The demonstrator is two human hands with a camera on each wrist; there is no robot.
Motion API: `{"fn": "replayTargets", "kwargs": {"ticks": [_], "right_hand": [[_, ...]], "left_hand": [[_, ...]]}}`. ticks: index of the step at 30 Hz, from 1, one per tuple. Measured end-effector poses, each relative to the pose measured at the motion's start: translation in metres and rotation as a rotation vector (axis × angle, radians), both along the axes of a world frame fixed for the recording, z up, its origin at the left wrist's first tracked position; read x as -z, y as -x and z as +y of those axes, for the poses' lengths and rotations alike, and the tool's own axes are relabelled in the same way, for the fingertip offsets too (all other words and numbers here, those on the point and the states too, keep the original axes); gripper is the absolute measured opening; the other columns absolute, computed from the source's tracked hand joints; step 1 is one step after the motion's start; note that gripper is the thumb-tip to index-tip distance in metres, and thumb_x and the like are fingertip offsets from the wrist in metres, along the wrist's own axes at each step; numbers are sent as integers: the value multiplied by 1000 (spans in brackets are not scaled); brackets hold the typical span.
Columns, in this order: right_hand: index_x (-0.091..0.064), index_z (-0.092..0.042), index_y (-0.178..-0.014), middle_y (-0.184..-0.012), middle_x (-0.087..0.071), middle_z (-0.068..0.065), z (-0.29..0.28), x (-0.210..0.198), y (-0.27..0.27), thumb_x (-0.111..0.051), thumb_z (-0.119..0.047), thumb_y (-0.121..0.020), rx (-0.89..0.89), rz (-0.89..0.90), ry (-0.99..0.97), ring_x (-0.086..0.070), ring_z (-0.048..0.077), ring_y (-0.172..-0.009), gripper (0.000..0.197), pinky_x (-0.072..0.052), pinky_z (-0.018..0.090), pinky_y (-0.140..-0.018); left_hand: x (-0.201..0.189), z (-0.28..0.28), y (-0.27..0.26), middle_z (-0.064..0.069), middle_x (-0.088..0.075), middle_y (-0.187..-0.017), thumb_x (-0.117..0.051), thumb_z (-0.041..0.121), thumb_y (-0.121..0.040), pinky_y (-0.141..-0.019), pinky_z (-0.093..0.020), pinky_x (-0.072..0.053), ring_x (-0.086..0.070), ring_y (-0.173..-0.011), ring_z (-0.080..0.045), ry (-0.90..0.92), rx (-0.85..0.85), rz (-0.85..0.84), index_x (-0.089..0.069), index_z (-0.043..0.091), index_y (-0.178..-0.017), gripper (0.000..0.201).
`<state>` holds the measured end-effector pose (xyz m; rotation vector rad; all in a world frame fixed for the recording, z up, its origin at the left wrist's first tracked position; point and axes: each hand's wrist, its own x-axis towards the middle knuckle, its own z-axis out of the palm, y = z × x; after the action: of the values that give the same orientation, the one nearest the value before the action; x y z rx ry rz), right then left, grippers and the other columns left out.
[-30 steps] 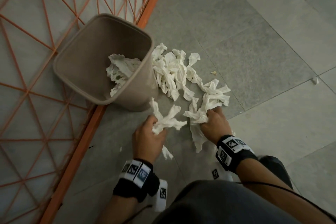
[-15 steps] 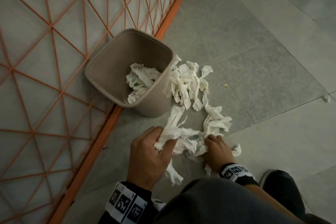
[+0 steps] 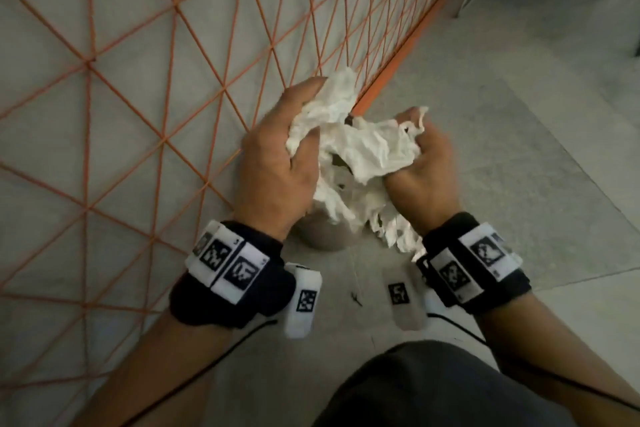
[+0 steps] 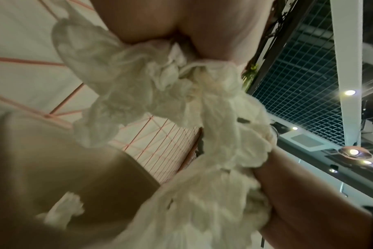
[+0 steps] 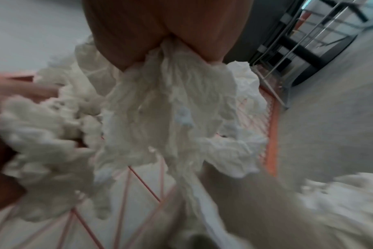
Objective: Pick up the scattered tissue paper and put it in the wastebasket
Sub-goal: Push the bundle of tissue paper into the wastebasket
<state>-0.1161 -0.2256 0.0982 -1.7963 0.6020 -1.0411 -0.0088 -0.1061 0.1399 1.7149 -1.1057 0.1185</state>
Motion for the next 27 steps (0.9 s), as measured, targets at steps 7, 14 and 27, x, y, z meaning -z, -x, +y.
{"fn": "replayTargets", "kwargs": {"ticks": [7, 14, 27], "right_hand": [[-62, -18, -107, -110, -68, 1, -21, -59, -68, -51, -38, -85, -196, -127, -114, -65, 18, -103, 32, -52, 45, -91], [-62, -21, -83, -86, -68, 7, -30, -7, -88, -52, -34, -89, -405, 232, -230, -66, 21, -77, 18, -56, 39, -72], [-39, -26, -143, -147, -43, 4, -72, -27, -91, -75, -25, -78, -597, 1108, 197, -42, 27, -132, 74, -35, 40, -108]], "left_hand": [[-28, -43, -30, -15, -56, -110, -48, 34, -91, -86, -28, -46, -56, -101, -22, 49, 35, 53, -53, 10, -112, 33], [33, -47, -46, -5, -54, -132, -41, 50, -89, -97, -40, -45, -53, -118, -21, -323, -55, 360, -46, 28, -131, 48], [25, -16, -67, 1, -41, -149, -69, 23, -81, -99, -27, -35, -41, -134, -19, -863, -45, 161, -43, 36, -139, 65]]}}
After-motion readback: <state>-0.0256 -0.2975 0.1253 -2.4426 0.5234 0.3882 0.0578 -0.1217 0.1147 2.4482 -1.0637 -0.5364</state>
